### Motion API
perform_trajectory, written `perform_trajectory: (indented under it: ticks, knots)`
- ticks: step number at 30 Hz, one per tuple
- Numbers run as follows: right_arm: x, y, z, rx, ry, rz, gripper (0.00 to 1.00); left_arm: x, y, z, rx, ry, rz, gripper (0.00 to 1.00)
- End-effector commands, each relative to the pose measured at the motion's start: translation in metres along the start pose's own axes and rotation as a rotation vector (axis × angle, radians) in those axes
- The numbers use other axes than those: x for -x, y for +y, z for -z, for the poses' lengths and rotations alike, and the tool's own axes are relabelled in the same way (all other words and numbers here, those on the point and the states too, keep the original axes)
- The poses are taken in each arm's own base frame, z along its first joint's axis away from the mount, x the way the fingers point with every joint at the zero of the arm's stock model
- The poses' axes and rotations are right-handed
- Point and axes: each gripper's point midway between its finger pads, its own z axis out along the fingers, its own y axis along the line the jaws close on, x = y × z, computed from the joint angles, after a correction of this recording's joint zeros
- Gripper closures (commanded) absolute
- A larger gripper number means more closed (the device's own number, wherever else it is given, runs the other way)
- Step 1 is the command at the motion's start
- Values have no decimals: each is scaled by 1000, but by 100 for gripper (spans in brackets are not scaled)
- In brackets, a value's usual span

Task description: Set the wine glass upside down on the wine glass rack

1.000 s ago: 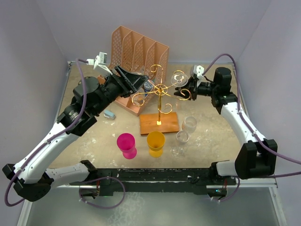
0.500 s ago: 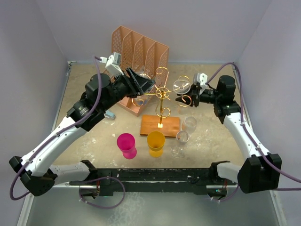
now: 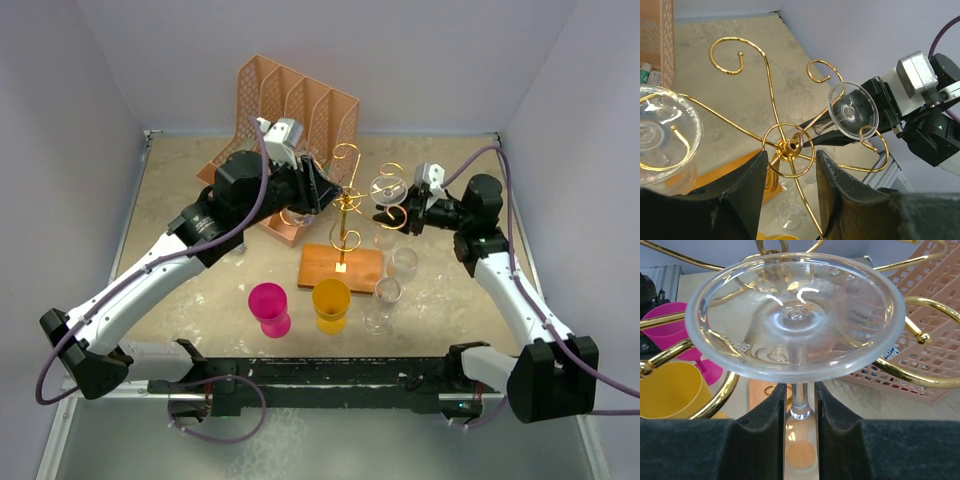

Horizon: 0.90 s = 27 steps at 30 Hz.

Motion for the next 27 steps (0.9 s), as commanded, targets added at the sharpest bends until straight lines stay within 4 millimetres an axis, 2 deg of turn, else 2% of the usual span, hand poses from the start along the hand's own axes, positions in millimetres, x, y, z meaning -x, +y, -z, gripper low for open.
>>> perform_trajectory:
  ticks: [1, 8, 14, 27]
  knots:
    - [28, 7, 0, 6, -67, 87, 100, 23, -21, 0, -56, -70, -75, 60]
    - [33, 12, 3, -18, -84, 88, 100, 25, -27, -2, -39, -95, -115, 60]
    - [37, 16, 7, -58, -104, 84, 100, 17, -29, -5, -10, -84, -175, 60]
    - [35, 26, 6, -48, -113, 76, 100, 7, -16, -16, 87, -74, -265, 68]
